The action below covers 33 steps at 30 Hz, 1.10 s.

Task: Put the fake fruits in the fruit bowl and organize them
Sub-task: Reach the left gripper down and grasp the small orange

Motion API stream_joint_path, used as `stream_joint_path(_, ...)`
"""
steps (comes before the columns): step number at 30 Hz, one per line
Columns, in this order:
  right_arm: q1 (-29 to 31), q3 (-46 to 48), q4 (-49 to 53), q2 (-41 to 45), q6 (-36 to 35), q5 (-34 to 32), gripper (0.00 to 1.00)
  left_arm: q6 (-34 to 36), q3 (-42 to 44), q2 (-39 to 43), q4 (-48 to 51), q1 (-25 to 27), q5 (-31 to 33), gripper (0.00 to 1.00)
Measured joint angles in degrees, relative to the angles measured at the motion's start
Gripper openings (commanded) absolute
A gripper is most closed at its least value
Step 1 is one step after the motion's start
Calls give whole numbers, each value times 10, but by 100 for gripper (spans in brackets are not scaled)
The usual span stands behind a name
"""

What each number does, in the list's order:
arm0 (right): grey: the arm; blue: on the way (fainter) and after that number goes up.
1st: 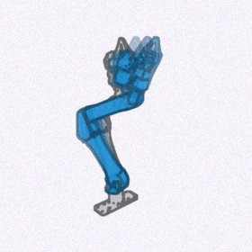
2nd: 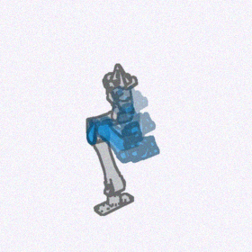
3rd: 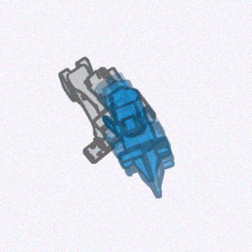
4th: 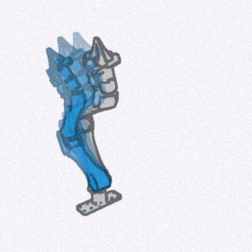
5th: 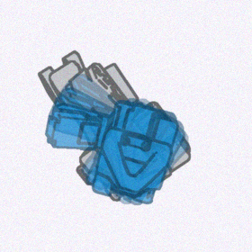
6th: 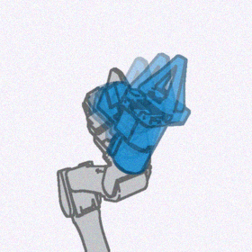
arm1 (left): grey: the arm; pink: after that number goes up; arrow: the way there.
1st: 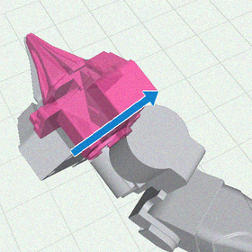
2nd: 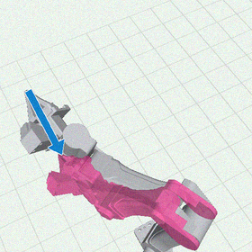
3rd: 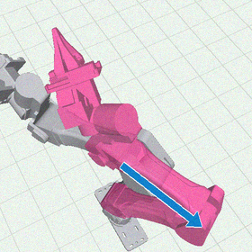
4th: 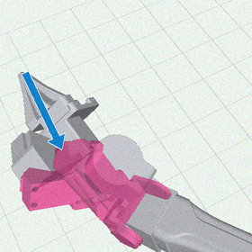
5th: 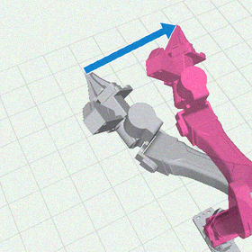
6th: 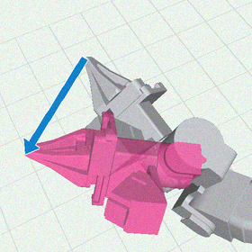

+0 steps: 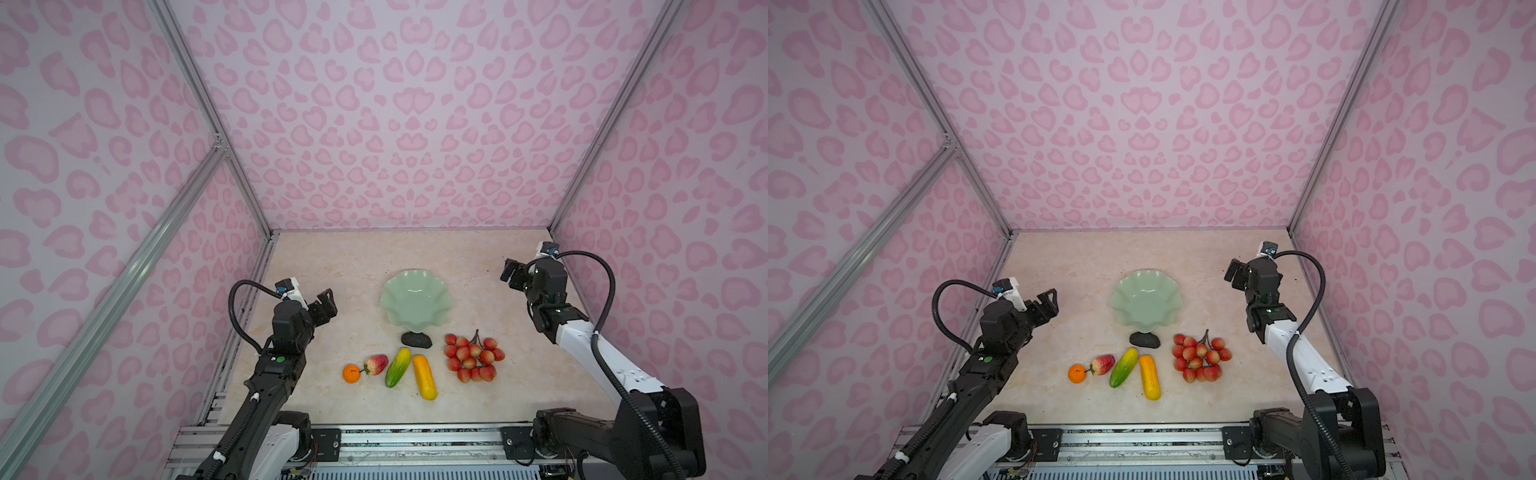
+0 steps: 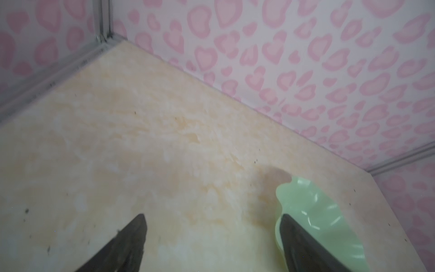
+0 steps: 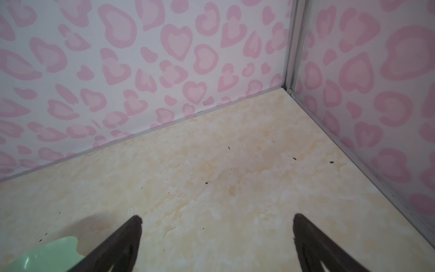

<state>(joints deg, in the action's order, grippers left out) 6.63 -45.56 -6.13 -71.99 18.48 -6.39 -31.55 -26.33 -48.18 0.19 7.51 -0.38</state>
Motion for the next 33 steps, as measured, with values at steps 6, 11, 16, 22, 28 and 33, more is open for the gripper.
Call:
stream_joint_path(6, 44, -50, 54, -67, 3, 31, 99, -69, 28, 70, 182, 67, -37, 87)
stream_joint_path(11, 75, -80, 64, -97, 2, 43, 99, -123, 64, 148, 261, 116, -38, 85)
stream_joint_path(16, 80, -85, 68, -104, 4, 52, 99, -160, 97, 155, 286, 148, -42, 85)
stream_joint_path(22, 82, -80, 71, -94, 8, 60, 99, -168, 91, 94, 273, 188, -41, 82)
stream_joint_path(28, 82, -66, 75, -79, 8, 60, 99, -173, 90, 26, 244, 224, -31, 65)
stream_joint_path(33, 82, -61, 78, -77, 14, 60, 99, -179, 90, 15, 230, 235, -20, 49)
